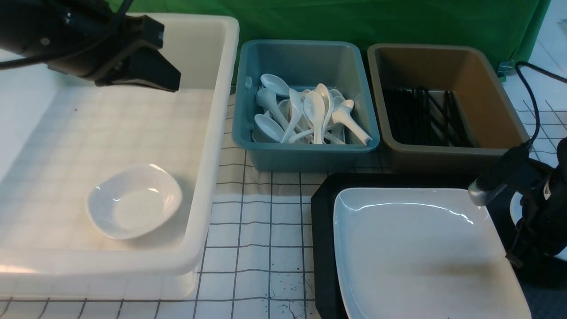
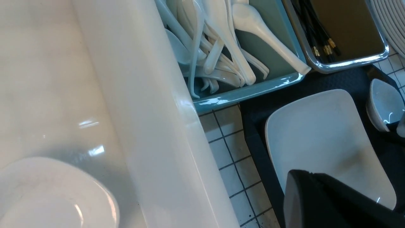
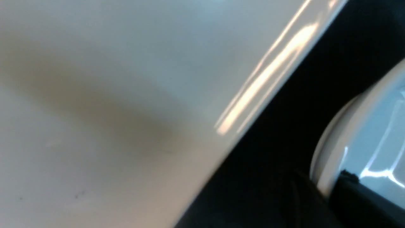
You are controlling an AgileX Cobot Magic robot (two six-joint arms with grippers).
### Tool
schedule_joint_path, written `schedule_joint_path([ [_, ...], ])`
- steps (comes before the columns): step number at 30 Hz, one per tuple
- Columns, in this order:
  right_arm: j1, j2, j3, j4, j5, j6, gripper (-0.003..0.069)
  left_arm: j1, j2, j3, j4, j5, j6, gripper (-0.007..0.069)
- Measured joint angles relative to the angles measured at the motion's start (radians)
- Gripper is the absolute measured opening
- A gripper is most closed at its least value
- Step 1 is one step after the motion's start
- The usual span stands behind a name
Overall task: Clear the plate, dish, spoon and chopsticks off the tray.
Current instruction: Use the right arm to grab a small plate from the dinner plate, then use the right arm to put the small plate into the large storage box on the left
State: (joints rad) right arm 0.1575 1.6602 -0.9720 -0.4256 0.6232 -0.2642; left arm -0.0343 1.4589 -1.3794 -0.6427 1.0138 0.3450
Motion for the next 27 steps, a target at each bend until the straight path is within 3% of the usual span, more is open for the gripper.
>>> schedule_joint_path([
  [7, 0.062, -0.171, 0.000, 0.027, 0.145, 0.152, 0.0079, 0.000, 0.000, 0.000, 0.000, -0.003, 0.000, 0.0020],
  [17, 0.067, -0.459, -0.008, 0.132, 0.233, 0.181, 0.0079, 0.000, 0.000, 0.000, 0.000, -0.005, 0.000, 0.0021],
  [22, 0.067, -0.581, -0.092, 0.395, 0.174, 0.078, 0.0079, 0.000, 0.000, 0.000, -0.020, -0.082, 0.000, 0.0021],
  [25, 0.067, -0.573, -0.158, 0.698, 0.130, -0.078, 0.0079, 0.000, 0.000, 0.000, -0.044, -0.172, 0.000, 0.0021],
  [27, 0.067, -0.556, -0.179, 0.827, 0.132, -0.161, 0.0079, 0.000, 0.000, 0.000, -0.053, -0.201, 0.000, 0.0021],
])
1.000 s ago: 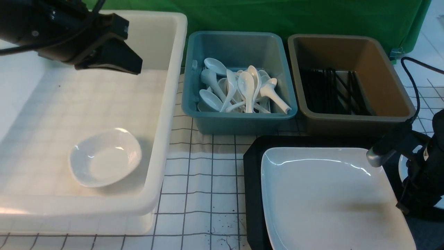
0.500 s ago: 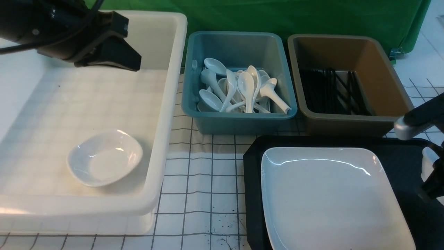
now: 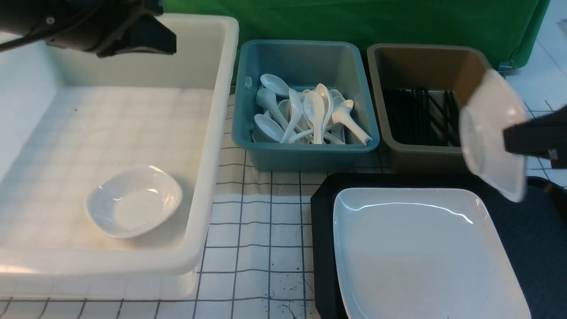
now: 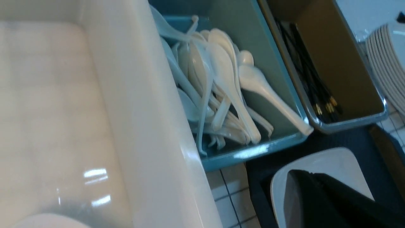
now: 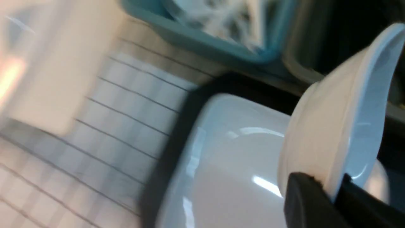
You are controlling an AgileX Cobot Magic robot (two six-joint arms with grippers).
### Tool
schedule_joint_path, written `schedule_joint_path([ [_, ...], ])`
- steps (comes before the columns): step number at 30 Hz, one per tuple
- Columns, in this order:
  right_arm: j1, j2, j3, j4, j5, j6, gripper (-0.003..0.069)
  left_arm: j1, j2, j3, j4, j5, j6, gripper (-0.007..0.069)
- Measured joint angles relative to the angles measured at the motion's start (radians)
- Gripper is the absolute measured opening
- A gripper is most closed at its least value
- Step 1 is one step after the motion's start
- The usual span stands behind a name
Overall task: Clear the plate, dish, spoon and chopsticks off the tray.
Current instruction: Use the right arm to put the small plate into the large storage box on the left
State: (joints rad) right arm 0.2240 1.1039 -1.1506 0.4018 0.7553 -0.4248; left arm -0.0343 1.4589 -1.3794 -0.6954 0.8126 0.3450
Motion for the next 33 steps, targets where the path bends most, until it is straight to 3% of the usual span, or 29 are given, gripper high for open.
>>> schedule_joint_path([
  [1, 0.005, 0.043, -0.039, 0.186, 0.022, -0.128, 0.0079, 0.003, 0.000, -0.006, -0.004, -0.024, -0.002, 0.0021],
  [2, 0.006, 0.049, -0.044, 0.186, 0.026, -0.128, 0.0079, 0.003, 0.000, -0.007, -0.004, -0.025, -0.003, 0.0021],
  [3, 0.021, 0.093, -0.080, 0.306, 0.054, -0.226, 0.0079, 0.017, 0.000, -0.026, -0.008, -0.024, -0.008, 0.0021],
  [6, 0.088, 0.202, -0.182, 0.458, 0.106, -0.343, 0.0079, 0.095, 0.001, -0.102, -0.015, 0.004, -0.040, 0.0021],
  [9, 0.155, 0.291, -0.262, 0.486, 0.108, -0.387, 0.0079, 0.169, 0.001, -0.162, -0.020, 0.036, -0.067, 0.0021],
  [14, 0.387, 0.610, -0.556, 0.503, 0.102, -0.495, 0.0079, 0.376, -0.001, -0.239, -0.111, 0.149, -0.090, 0.0021],
  [15, 0.387, 0.610, -0.556, 0.503, 0.102, -0.501, 0.0079, 0.387, -0.001, -0.239, -0.116, 0.158, -0.090, 0.0021],
  [18, 0.474, 0.781, -0.719, 0.455, 0.082, -0.559, 0.0079, 0.446, -0.001, -0.239, -0.129, 0.228, -0.091, 0.0021],
  [23, 0.569, 1.039, -0.955, 0.192, 0.008, -0.579, 0.0079, 0.480, -0.001, -0.239, -0.114, 0.326, -0.093, 0.0021],
  [27, 0.608, 1.176, -1.037, 0.004, -0.062, -0.537, 0.0079, 0.480, -0.001, -0.239, -0.111, 0.356, -0.093, 0.0021],
  [33, 0.620, 1.262, -1.046, -0.117, -0.110, -0.472, 0.0095, 0.480, -0.001, -0.239, -0.119, 0.358, -0.091, 0.0021],
])
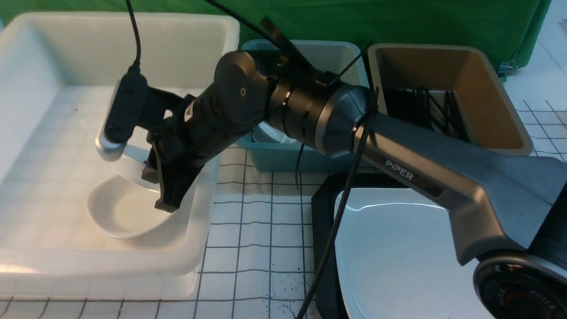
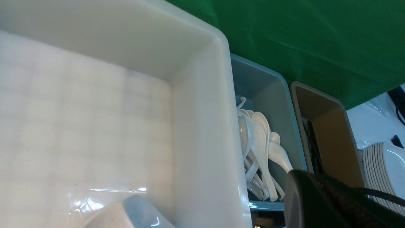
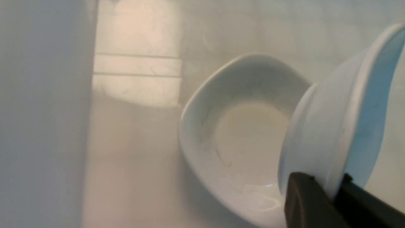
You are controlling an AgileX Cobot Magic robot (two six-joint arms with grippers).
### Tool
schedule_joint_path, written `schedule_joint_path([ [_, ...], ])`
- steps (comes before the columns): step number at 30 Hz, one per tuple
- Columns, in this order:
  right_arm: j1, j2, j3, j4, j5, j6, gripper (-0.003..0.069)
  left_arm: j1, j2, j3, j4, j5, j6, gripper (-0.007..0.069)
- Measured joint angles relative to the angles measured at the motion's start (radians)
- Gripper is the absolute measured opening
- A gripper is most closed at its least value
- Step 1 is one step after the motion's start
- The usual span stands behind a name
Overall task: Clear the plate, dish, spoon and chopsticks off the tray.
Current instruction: Use the right arm to put the small plate into the large storage box on the left, then use the left arm to grab a plate from the dinner plate
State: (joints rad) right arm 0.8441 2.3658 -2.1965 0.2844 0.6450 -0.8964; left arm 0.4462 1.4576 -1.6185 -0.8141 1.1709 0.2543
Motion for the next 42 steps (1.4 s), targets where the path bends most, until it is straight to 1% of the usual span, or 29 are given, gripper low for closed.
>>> schedule_joint_path([
  [2, 0.000, 0.001, 0.000, -0.005, -0.004, 0.013, 0.0101, 0.000, 0.000, 0.000, 0.000, 0.000, 0.004, 0.0021],
  [4, 0.000, 0.001, -0.002, -0.004, -0.021, 0.054, 0.0139, 0.000, 0.000, 0.000, 0.000, 0.000, 0.011, 0.0021],
  [5, 0.000, 0.000, -0.002, -0.004, -0.023, 0.060, 0.0142, 0.000, 0.000, 0.000, 0.000, 0.000, 0.013, 0.0021],
  [8, 0.003, 0.000, -0.005, -0.005, -0.034, 0.114, 0.0212, 0.000, 0.000, 0.000, 0.000, 0.000, 0.016, 0.0021],
  [11, 0.010, 0.000, -0.006, -0.004, -0.036, 0.144, 0.0246, 0.000, 0.000, 0.000, -0.001, 0.000, 0.016, 0.0021],
  [18, 0.032, -0.007, -0.007, -0.005, -0.020, 0.200, 0.0258, 0.000, 0.000, 0.000, 0.000, 0.001, 0.021, 0.0021],
  [20, 0.042, -0.024, -0.007, -0.005, 0.013, 0.208, 0.0258, 0.000, 0.000, 0.000, 0.000, 0.002, 0.023, 0.0021],
  [22, 0.050, -0.062, -0.007, -0.004, 0.092, 0.217, 0.0258, 0.000, 0.000, 0.000, 0.001, 0.002, 0.023, 0.0023],
  [24, 0.050, -0.099, -0.007, -0.005, 0.161, 0.241, 0.0251, 0.000, 0.000, 0.000, 0.003, 0.002, 0.023, 0.0023],
  [25, 0.050, -0.135, -0.007, -0.005, 0.220, 0.259, 0.0232, 0.000, 0.000, 0.000, 0.003, 0.003, 0.024, 0.0023],
  [26, 0.049, -0.147, -0.008, -0.005, 0.241, 0.265, 0.0225, 0.000, 0.000, 0.000, 0.003, 0.003, 0.024, 0.0023],
  [27, 0.047, -0.196, -0.008, -0.008, 0.329, 0.286, 0.0190, 0.000, 0.000, 0.000, 0.003, 0.003, 0.024, 0.0023],
  [29, 0.039, -0.280, -0.009, -0.021, 0.448, 0.324, 0.0123, 0.000, 0.000, 0.000, 0.002, 0.003, 0.025, 0.0023],
  [30, 0.035, -0.319, -0.009, -0.039, 0.487, 0.350, 0.0089, 0.000, 0.000, 0.000, 0.001, 0.003, 0.025, 0.0023],
  [32, 0.019, -0.396, -0.006, -0.089, 0.487, 0.418, 0.0033, 0.000, 0.000, 0.000, -0.004, 0.007, 0.026, 0.0023],
  [33, 0.017, -0.404, -0.006, -0.095, 0.487, 0.425, 0.0033, 0.000, 0.000, 0.000, -0.005, 0.009, 0.026, 0.0023],
  [35, -0.010, -0.489, -0.001, -0.178, 0.488, 0.504, 0.0030, -0.004, 0.000, 0.000, -0.020, 0.030, 0.035, 0.0023],
  [36, -0.017, -0.508, 0.000, -0.198, 0.488, 0.525, 0.0030, -0.008, 0.000, 0.000, -0.022, 0.034, 0.038, 0.0023],
  [37, -0.036, -0.551, 0.004, -0.237, 0.488, 0.567, 0.0030, -0.026, 0.000, 0.000, -0.022, 0.036, 0.043, 0.0023],
  [40, -0.089, -0.659, 0.057, -0.284, 0.488, 0.611, 0.0030, -0.108, 0.000, 0.000, -0.002, 0.039, 0.050, 0.0023],
  [41, -0.092, -0.666, 0.063, -0.284, 0.488, 0.611, 0.0030, -0.115, 0.000, 0.000, 0.002, 0.039, 0.050, 0.0023],
  [42, -0.127, -0.736, 0.127, -0.290, 0.488, 0.622, 0.0030, -0.173, 0.000, 0.000, 0.040, 0.040, 0.050, 0.0023],
])
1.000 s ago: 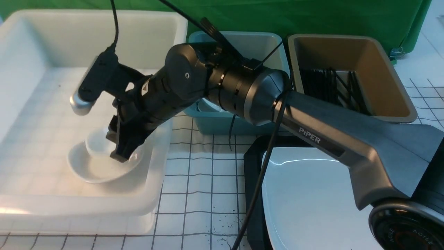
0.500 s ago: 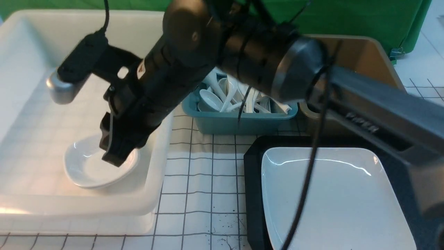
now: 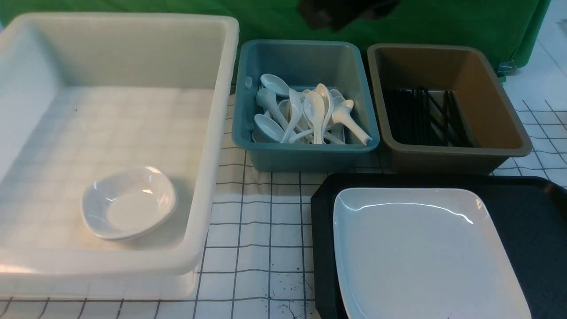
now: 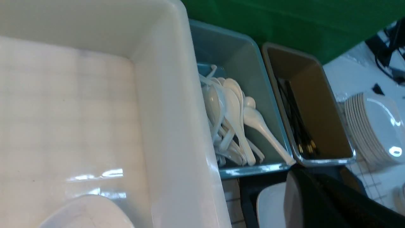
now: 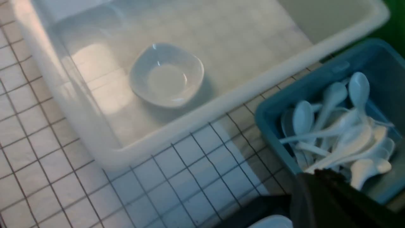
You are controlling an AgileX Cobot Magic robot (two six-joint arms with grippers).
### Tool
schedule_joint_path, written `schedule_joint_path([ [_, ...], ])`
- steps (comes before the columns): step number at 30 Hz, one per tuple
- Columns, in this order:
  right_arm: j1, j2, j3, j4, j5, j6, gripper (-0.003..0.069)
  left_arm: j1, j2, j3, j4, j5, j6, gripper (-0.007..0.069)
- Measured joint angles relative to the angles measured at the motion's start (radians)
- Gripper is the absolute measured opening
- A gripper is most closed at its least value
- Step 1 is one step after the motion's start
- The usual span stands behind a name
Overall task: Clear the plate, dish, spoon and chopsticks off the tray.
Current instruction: Use the left arm to grab a plate from the dinner plate
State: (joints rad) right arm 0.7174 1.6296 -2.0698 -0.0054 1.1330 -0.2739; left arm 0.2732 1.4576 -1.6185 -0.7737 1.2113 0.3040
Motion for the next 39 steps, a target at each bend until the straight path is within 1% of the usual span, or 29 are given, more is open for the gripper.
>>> schedule_joint_path([
  [1, -0.016, -0.033, 0.034, -0.002, 0.000, 0.003, 0.0030, -0.039, 0.000, 0.000, 0.018, 0.002, 0.000, 0.0023],
  [2, -0.021, -0.042, 0.044, -0.002, 0.000, 0.004, 0.0030, -0.047, 0.000, 0.000, 0.022, 0.002, -0.001, 0.0023],
  [3, -0.051, -0.105, 0.113, -0.003, 0.000, 0.011, 0.0030, -0.103, 0.000, 0.000, 0.051, 0.004, -0.012, 0.0023],
  [8, -0.173, -0.368, 0.418, -0.007, 0.000, 0.034, 0.0030, -0.338, 0.001, 0.000, 0.066, 0.004, -0.032, 0.0023],
  [10, -0.200, -0.421, 0.490, -0.008, 0.000, 0.034, 0.0030, -0.386, 0.003, 0.000, 0.069, 0.004, -0.032, 0.0024],
  [12, -0.243, -0.556, 0.617, -0.009, -0.001, 0.034, 0.0030, -0.492, 0.014, 0.000, 0.083, 0.000, -0.032, 0.0031],
  [13, -0.249, -0.579, 0.639, -0.009, -0.002, 0.034, 0.0030, -0.512, 0.018, 0.000, 0.091, -0.002, -0.033, 0.0033],
  [14, -0.269, -0.660, 0.713, -0.010, -0.003, 0.034, 0.0030, -0.582, 0.033, 0.000, 0.120, -0.022, -0.048, 0.0045],
  [16, -0.283, -0.775, 0.812, -0.016, -0.017, 0.034, 0.0030, -0.687, 0.064, 0.000, 0.179, -0.050, -0.080, 0.0071],
  [19, -0.285, -0.956, 0.958, -0.018, -0.078, 0.036, 0.0030, -0.820, 0.131, 0.000, 0.293, -0.061, -0.153, 0.0132],
  [21, -0.285, -1.046, 1.032, -0.018, -0.115, 0.057, 0.0030, -0.895, 0.186, 0.000, 0.374, -0.061, -0.204, 0.0185],
  [22, -0.285, -1.056, 1.040, -0.018, -0.118, 0.060, 0.0030, -0.895, 0.192, 0.000, 0.374, -0.061, -0.209, 0.0191],
  [23, -0.285, -1.114, 1.093, -0.018, -0.136, 0.087, 0.0030, -0.939, 0.233, 0.000, 0.436, -0.061, -0.254, 0.0234],
  [24, -0.285, -1.130, 1.108, -0.018, -0.138, 0.095, 0.0030, -0.956, 0.251, 0.000, 0.449, -0.061, -0.269, 0.0246],
  [25, -0.285, -1.178, 1.162, -0.018, -0.139, 0.129, 0.0030, -0.989, 0.294, 0.000, 0.494, -0.055, -0.322, 0.0296],
  [26, -0.285, -1.196, 1.176, -0.018, -0.138, 0.140, 0.0030, -0.997, 0.306, 0.000, 0.505, -0.052, -0.338, 0.0308],
  [27, -0.285, -1.236, 1.220, -0.018, -0.134, 0.161, 0.0030, -1.022, 0.348, 0.000, 0.533, -0.041, -0.385, 0.0349],
  [29, -0.285, -1.281, 1.279, -0.018, -0.130, 0.170, 0.0030, -1.048, 0.405, 0.000, 0.553, -0.032, -0.423, 0.0398],
  [31, -0.285, -1.308, 1.323, -0.018, -0.128, 0.181, 0.0030, -1.061, 0.454, 0.000, 0.558, -0.032, -0.443, 0.0431],
  [33, -0.285, -1.321, 1.370, -0.018, -0.128, 0.176, 0.0030, -1.065, 0.516, 0.000, 0.540, -0.032, -0.463, 0.0459],
  [39, -0.285, -1.322, 1.431, -0.018, -0.180, 0.124, 0.0030, -1.065, 0.632, 0.000, 0.473, -0.033, -0.476, 0.0470],
])
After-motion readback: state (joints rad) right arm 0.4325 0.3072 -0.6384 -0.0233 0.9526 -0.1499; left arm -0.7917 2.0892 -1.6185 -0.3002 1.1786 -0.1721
